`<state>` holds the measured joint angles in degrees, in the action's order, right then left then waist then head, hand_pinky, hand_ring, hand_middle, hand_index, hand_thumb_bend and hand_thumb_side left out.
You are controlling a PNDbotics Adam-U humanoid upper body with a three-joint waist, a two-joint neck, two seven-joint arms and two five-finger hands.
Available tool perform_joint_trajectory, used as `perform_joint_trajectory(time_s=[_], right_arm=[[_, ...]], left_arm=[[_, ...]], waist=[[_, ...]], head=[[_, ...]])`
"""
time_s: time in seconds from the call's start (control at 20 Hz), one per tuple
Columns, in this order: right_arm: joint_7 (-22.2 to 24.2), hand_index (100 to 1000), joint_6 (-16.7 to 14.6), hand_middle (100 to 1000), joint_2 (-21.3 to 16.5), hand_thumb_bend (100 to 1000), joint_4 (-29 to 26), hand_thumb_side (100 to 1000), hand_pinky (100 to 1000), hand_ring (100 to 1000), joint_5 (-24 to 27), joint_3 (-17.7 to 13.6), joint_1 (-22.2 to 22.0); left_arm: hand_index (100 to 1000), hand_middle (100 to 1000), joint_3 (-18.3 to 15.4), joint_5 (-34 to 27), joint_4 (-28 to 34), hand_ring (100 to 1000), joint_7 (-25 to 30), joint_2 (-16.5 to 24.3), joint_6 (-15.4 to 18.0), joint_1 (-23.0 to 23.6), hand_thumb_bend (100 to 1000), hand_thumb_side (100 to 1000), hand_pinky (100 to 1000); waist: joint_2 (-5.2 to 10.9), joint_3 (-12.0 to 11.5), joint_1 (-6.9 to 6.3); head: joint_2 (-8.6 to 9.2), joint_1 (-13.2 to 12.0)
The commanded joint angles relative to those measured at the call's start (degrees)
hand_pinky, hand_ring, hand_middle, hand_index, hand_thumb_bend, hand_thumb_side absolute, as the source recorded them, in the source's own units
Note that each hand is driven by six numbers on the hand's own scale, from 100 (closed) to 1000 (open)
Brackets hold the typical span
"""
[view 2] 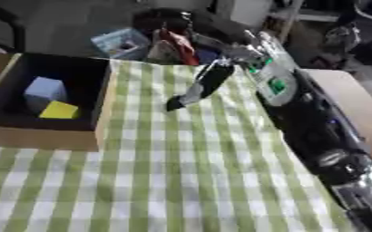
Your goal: Pick up objects on the table and place them in the box.
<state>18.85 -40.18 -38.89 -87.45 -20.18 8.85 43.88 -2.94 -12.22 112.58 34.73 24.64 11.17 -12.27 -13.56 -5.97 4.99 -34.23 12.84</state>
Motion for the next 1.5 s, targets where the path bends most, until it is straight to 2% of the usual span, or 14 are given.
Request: perform_joint_trajectory(time_s=[0.05, 0.5, 1.0, 1.15, 1.5], right_arm=[[-0.71, 1000, 1.99, 946, -3.76, 688, -4.83, 337, 875, 935, 3.13, -2.42, -2.08], [-4.00, 994, 4.26, 927, -3.95, 706, -10.21, 236, 868, 920, 6.30, -7.51, -11.34], [-7.23, 989, 7.32, 907, 0.38, 679, -14.33, 116, 876, 907, 8.60, -11.00, -19.28], [-7.01, 987, 8.21, 904, 1.71, 634, -15.10, 123, 878, 904, 9.31, -11.71, -20.87], [-7.56, 970, 10.53, 874, 4.48, 441, -14.92, 216, 873, 883, 11.57, -12.73, -23.99]], left_arm=[[710, 542, -1.13, 0.83, 0.19, 526, -0.79, 0.64, 0.27, 0.03, 100, 699, 623], [710, 542, -2.28, 3.04, -0.53, 526, -1.67, -0.26, 0.54, 1.24, 100, 713, 623], [711, 543, -2.83, 4.15, -0.35, 527, -2.42, -0.52, 1.15, 1.81, 100, 714, 626], [711, 543, -3.08, 4.50, -0.36, 528, -2.67, -0.60, 1.26, 1.92, 100, 718, 626], [711, 553, -3.36, 6.04, -0.51, 536, -2.81, -0.90, 1.92, 2.48, 100, 710, 628]], waist=[[0.62, 0.67, -0.60], [0.00, 3.27, -1.18], [-0.76, 4.89, -2.05], [-0.99, 4.82, -2.10], [-1.08, 5.37, -2.48]], head=[[-0.17, -0.81], [-0.88, -1.91], [-1.92, -4.40], [-2.10, -5.31], [-2.23, -6.92]])
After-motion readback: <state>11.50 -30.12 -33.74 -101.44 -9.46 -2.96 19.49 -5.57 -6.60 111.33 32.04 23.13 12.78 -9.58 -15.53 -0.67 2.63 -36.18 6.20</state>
